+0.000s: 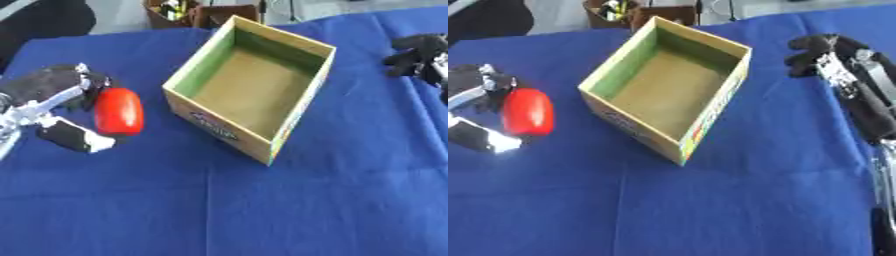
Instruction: Pick up objects on the table and place them in the box.
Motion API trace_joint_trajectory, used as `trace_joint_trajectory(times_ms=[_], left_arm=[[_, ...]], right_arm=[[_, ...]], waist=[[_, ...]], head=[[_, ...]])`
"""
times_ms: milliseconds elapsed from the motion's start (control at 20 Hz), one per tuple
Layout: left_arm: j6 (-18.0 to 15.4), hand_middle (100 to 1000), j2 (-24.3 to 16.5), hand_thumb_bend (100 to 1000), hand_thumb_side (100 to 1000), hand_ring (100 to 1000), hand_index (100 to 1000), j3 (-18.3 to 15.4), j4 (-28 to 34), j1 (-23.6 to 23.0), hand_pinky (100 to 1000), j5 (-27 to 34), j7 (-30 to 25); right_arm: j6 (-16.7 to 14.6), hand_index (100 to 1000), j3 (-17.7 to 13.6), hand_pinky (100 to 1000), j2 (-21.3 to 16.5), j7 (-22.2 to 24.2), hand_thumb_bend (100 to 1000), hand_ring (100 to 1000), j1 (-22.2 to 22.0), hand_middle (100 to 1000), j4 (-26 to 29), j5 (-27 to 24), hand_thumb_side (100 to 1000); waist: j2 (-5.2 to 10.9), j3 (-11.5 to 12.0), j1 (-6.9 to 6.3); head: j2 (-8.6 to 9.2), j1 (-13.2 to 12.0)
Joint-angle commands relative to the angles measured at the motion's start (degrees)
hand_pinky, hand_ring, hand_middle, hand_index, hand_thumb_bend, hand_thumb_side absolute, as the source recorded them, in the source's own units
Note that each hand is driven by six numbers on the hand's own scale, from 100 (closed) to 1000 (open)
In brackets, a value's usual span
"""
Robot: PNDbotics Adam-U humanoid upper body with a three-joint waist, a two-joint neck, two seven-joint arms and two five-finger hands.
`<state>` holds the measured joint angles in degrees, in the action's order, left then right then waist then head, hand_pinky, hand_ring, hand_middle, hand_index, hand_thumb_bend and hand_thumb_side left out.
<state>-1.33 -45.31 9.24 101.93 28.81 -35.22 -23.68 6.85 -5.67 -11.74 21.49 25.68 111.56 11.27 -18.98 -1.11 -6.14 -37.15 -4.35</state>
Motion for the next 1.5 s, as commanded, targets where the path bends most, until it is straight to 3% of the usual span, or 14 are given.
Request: trace_joint_trajectory(times_ms=[50, 300, 550, 900, 1200, 1500], left_arm=[[0.65, 264, -2.07, 100, 333, 223, 473, -2.16, 1.92, 2.38, 100, 0.68, 1.74], [0.5, 262, -1.89, 100, 321, 221, 462, -2.05, 1.77, 7.73, 100, 0.99, 2.8], [-2.06, 266, 0.23, 100, 308, 226, 463, 0.03, -2.27, 15.34, 100, -1.22, 0.85], [-5.12, 265, 7.57, 100, 312, 226, 462, 2.41, -12.34, 24.94, 100, -5.92, -0.58], [-8.28, 262, 14.95, 100, 327, 223, 462, 3.44, -22.95, 30.0, 100, -10.58, -0.38], [-10.54, 263, 18.99, 100, 336, 223, 463, 3.48, -30.14, 32.99, 100, -14.03, 0.55]], right_arm=[[0.16, 769, -0.31, 740, -1.17, 0.04, 100, 756, 0.3, 493, 0.55, -0.09, 818], [0.11, 768, -0.13, 740, -1.38, 0.17, 100, 755, 0.15, 493, 0.5, -0.13, 817], [0.02, 767, 0.21, 739, -1.63, 0.37, 100, 755, -0.04, 492, 0.42, -0.21, 815], [0.0, 767, 0.51, 739, -1.81, 0.73, 100, 755, 0.07, 491, 0.57, -0.37, 814], [-0.08, 766, 1.18, 738, -1.42, 1.14, 100, 755, 1.09, 492, 1.31, -0.94, 814], [0.01, 766, 1.63, 738, -1.19, 1.62, 100, 755, 1.77, 491, 1.65, -1.21, 815]], waist=[[1.51, 0.18, -0.09], [1.87, -0.04, -0.5], [2.19, -0.91, -1.23], [1.99, -2.24, -2.13], [1.59, -4.16, -2.73], [1.04, -5.79, -3.25]], head=[[0.36, 0.18], [0.0, -0.15], [0.0, -1.0], [0.67, -1.83], [0.98, -2.8], [1.38, -3.5]])
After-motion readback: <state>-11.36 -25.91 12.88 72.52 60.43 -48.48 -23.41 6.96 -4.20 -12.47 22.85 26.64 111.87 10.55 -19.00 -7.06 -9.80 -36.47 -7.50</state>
